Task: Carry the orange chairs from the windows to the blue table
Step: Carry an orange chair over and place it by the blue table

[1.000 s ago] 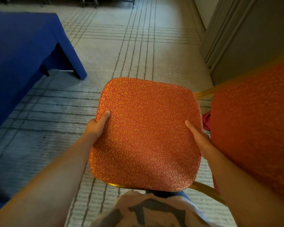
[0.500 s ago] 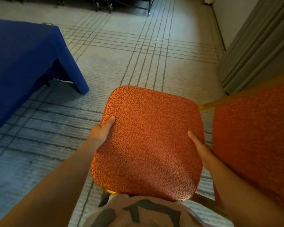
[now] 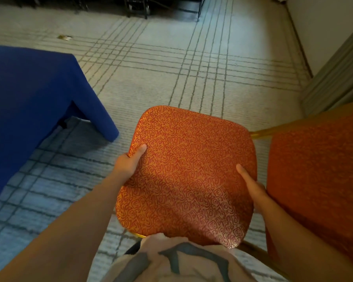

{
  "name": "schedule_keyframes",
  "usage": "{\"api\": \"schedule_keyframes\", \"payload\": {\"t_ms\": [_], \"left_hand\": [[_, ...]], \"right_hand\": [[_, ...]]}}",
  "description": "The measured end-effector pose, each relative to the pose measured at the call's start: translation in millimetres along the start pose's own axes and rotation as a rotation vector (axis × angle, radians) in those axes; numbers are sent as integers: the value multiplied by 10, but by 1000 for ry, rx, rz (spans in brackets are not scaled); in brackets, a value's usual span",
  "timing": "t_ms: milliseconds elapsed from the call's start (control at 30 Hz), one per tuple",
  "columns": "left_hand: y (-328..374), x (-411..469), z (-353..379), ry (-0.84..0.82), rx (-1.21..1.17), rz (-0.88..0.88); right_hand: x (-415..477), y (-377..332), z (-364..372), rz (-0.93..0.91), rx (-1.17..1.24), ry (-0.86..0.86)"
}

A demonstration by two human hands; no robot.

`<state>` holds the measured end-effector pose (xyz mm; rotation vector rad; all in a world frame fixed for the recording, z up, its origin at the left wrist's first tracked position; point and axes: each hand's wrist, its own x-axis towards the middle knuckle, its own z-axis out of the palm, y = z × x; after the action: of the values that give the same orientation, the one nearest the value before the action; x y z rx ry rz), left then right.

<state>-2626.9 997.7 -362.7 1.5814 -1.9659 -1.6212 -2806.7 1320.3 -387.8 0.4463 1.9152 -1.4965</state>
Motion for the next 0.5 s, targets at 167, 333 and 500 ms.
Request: {"api": "schedule_keyframes", "payload": {"t_ms": [167,333,500], "left_hand": [[804,963,-332,20,35,89],[1531,1891,-407,28,3,89],[1906,2830,-227,34,-50,85]], "right_hand": [[452,-933,751,-97,36,35],[1028,-1829,1318,-140,16,44],[1896,-2591,1810,-137,-34,-3]]}}
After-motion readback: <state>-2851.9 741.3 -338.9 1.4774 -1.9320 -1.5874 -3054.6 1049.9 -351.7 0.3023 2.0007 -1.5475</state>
